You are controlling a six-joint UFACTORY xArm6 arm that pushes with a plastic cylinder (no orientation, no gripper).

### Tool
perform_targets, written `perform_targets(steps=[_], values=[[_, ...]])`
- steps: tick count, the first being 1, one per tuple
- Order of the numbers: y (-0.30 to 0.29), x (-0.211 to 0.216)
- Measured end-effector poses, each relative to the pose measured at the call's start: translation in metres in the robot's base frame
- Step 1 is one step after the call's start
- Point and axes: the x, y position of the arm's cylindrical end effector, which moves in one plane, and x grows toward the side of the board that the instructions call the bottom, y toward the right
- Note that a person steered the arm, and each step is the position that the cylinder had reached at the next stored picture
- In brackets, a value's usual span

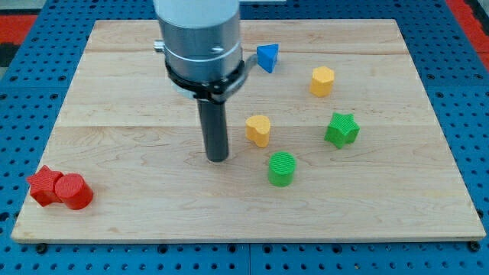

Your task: Move the yellow heart diagonally bottom left to the blue triangle

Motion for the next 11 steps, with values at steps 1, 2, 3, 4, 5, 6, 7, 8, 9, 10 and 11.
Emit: perform_targets(steps=[1, 2, 3, 4, 5, 6, 7, 8, 9, 10, 11], values=[[0.040, -0.004], [0.051, -0.021], [0.032, -0.040], [0.042, -0.038], [0.077, -0.028], [0.089, -0.034], [0.084, -0.059], [0.067, -0.068], [0.060, -0.071], [0.029, -0.080], [-0.001, -0.080]])
